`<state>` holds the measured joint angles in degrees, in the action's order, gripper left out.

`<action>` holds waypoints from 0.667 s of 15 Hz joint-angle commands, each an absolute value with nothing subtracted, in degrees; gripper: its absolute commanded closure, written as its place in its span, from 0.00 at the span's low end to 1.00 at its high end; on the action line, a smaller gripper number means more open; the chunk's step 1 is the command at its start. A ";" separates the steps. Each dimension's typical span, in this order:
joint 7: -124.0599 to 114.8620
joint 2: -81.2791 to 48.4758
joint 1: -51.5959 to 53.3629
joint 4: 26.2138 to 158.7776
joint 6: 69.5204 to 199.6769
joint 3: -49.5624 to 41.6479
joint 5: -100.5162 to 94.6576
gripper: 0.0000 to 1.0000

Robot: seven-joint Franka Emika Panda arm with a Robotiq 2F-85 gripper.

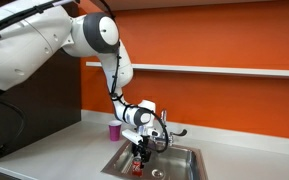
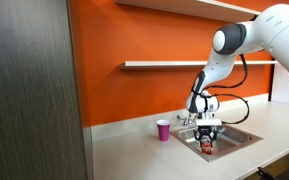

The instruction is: Put the can in the sink

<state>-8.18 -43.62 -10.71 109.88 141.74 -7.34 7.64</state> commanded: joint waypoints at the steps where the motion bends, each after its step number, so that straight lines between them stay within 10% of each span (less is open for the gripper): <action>1: -6.05 -44.05 -12.25 108.60 141.09 -6.05 9.03 0.62; 10: -6.11 -44.66 -12.28 108.23 141.07 -6.08 9.04 0.62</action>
<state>-8.18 -44.38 -10.75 109.49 141.74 -7.27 7.73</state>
